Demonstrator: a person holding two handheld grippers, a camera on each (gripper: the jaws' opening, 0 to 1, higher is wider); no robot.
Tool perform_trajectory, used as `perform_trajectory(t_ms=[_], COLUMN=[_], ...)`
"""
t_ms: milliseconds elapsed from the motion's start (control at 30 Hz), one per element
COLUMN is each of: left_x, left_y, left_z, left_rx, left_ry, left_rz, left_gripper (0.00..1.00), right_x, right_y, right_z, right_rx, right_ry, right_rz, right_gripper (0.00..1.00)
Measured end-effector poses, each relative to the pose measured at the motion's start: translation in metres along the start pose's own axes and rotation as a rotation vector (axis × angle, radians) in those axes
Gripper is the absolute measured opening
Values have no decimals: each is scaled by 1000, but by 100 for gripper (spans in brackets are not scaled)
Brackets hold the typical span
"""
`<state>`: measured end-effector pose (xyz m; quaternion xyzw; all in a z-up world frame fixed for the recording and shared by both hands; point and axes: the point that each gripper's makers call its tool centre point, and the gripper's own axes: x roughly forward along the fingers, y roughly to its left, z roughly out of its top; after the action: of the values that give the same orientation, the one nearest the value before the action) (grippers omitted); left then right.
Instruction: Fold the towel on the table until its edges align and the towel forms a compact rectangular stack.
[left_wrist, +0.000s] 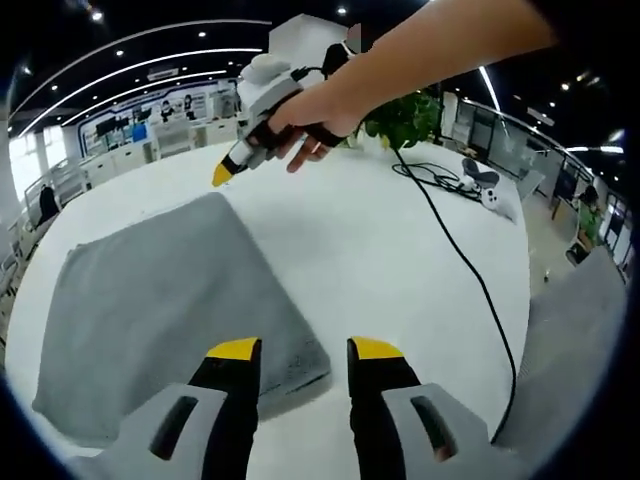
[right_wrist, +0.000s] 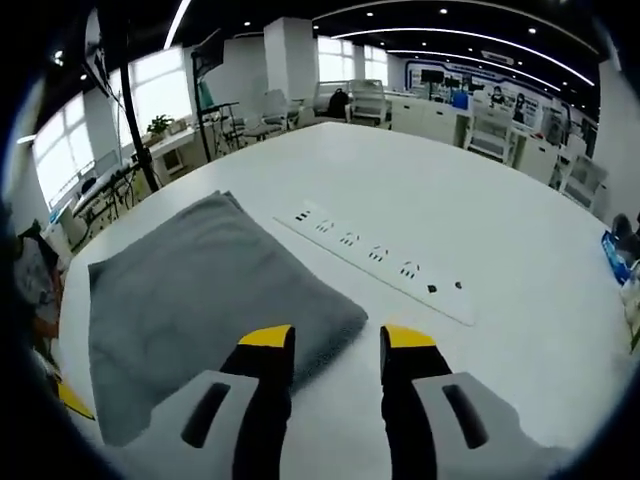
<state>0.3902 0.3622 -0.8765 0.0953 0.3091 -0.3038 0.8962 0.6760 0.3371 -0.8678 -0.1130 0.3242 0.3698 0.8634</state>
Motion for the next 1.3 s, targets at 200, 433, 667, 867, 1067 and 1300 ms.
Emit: perform_trajectory(t_ms=[200,433,667,867,1067,1300], left_x=[9,22,24,25,25,29], left_y=[-8,-11,-9,-6,-13,-20], left_z=[-5,-25,-29,-28,-28,-28], left_rx=[1,8,50,27,-12,28], left_ry=[22,86,115,133,141,135], left_rz=[-17,-32,-15,-2,-14,-22], left_gripper=[34,31,25,20,7,6], right_x=[13,20,31,38,42,40], right_y=[-9,-9,-7,-10,-13,-13], right_z=[-4,-13,-15,-14,-20,-28], right_rx=[-24,-7,39,55,68,80], right_ry=[13,18,11,20,52,87], right_rz=[-4,-10,-10,-12,-47,-52], right_gripper=[29,28,26,24,18,17])
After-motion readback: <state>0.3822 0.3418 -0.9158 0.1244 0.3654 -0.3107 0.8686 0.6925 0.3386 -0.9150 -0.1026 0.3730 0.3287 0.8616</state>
